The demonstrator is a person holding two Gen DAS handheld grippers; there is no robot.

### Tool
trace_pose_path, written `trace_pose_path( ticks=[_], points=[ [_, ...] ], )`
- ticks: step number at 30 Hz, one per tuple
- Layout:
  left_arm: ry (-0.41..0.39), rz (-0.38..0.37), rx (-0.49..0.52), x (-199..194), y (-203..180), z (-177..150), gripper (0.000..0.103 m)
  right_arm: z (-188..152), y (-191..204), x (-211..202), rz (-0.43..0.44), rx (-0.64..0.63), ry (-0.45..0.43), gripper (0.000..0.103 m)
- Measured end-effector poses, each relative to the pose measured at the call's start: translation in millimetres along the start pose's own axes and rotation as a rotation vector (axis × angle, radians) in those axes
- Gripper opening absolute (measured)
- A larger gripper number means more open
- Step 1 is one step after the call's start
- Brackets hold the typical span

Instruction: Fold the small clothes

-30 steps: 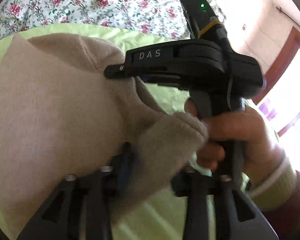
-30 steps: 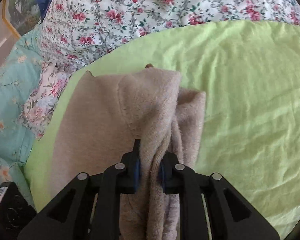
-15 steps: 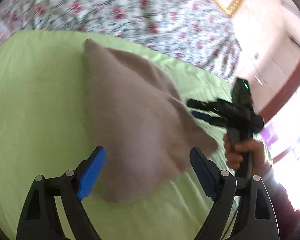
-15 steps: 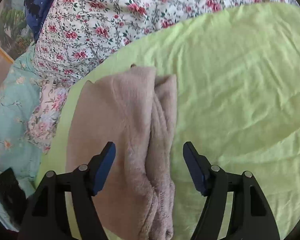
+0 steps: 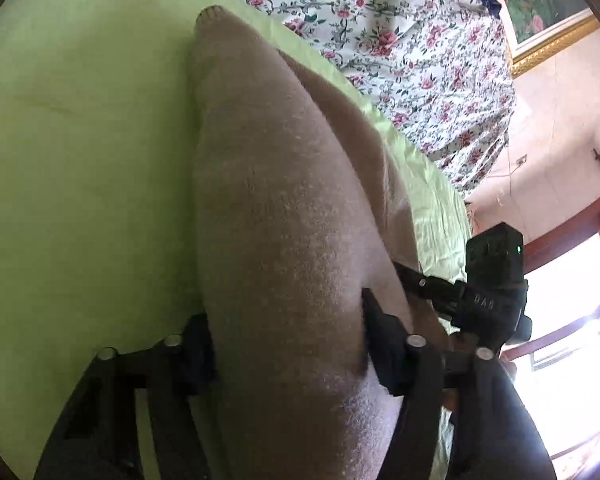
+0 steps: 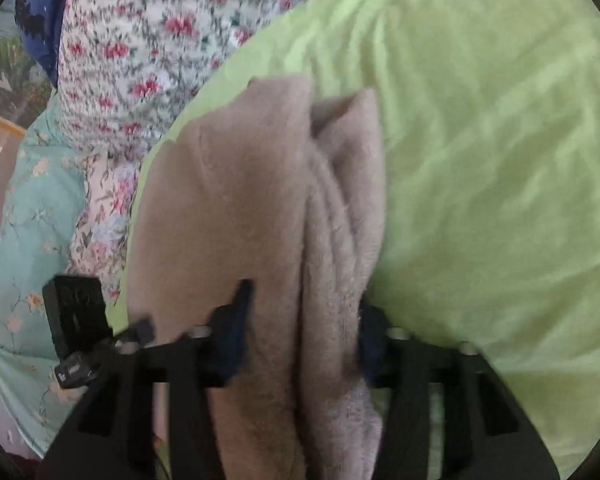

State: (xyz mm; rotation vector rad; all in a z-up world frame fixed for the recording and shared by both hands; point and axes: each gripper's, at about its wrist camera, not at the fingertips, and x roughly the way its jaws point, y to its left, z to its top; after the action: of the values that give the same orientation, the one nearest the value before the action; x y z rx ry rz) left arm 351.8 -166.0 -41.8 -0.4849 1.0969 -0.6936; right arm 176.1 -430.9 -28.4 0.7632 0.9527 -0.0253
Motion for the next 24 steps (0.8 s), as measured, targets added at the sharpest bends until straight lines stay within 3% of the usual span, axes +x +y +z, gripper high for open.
trace_pose_path(
  ticks=[2,6,12,17,21,24],
  points=[
    [-0.015,0.000,0.020,-5.7,-7.0,0.9,0.044,-4.2,7.4,-5.3,0.001,0.000,-0.024,0.033],
    [-0.050,0.055,0.103,-48.5,-24.4,-14.9,0.042,-21.2,40.9,-21.9,0.065,-0.022,-0.070,0.031],
    [-0.093,0.127,0.122,-144.0,-9.9,-52.8,0.042,-71.8,104.4,-3.2,0.171,-0.090,-0.028,0.030],
    [-0.115,0.176,0.110,-190.2,13.8,-81.5,0.042,-108.6,145.9,30.2,0.226,-0.141,0.027,0.030],
    [-0.103,0.171,0.058,-199.5,52.8,-104.5,0.044,-127.0,158.8,53.0,0.212,-0.152,0.064,0.030],
    [-0.086,0.176,-0.003,-187.7,84.7,-119.5,0.053,-135.8,155.4,68.4,0.122,-0.176,0.067,0.031]
  ],
)
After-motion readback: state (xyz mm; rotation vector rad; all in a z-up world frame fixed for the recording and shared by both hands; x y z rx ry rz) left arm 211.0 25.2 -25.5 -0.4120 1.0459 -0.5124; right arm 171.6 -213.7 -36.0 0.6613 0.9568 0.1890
